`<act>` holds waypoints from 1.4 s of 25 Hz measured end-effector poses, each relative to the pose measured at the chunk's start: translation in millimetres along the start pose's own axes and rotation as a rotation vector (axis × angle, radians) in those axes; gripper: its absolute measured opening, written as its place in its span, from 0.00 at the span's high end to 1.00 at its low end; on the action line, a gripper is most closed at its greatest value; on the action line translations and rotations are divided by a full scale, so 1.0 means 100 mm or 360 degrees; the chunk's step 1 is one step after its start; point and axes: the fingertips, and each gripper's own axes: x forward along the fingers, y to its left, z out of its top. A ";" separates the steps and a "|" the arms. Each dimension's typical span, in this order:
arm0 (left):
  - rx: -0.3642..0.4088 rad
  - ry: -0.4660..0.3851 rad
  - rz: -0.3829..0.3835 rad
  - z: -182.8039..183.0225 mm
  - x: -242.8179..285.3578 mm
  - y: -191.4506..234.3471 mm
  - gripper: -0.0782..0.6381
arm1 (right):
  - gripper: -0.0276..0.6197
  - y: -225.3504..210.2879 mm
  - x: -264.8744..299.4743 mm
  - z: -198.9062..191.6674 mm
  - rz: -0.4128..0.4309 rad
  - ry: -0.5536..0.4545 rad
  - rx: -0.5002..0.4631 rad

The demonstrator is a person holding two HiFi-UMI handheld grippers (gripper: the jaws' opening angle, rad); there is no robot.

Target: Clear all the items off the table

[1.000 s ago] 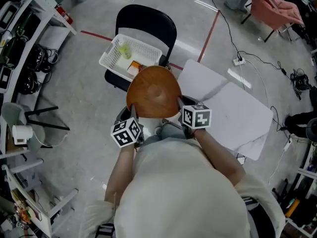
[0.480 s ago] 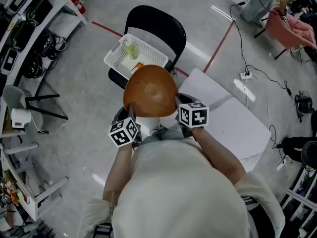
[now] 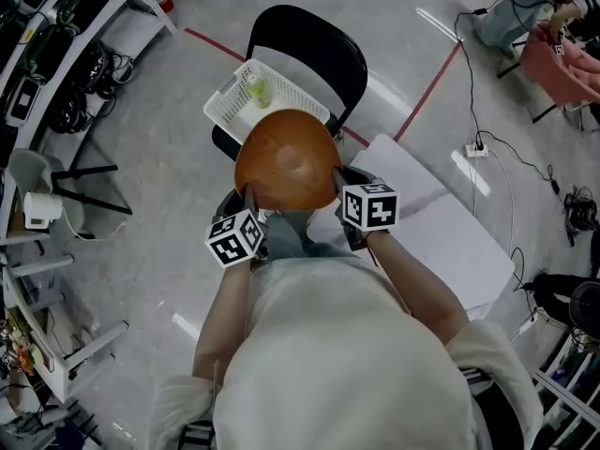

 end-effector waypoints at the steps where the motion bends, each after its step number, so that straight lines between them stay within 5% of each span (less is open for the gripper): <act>1: -0.0002 0.0000 0.0002 0.03 0.04 0.02 0.83 | 0.89 0.00 0.05 0.04 0.0000 0.0002 0.0000; 35: 0.0113 0.0296 -0.0082 0.58 1.68 0.78 0.82 | 0.89 -0.14 1.68 0.58 -0.0156 0.0199 0.0192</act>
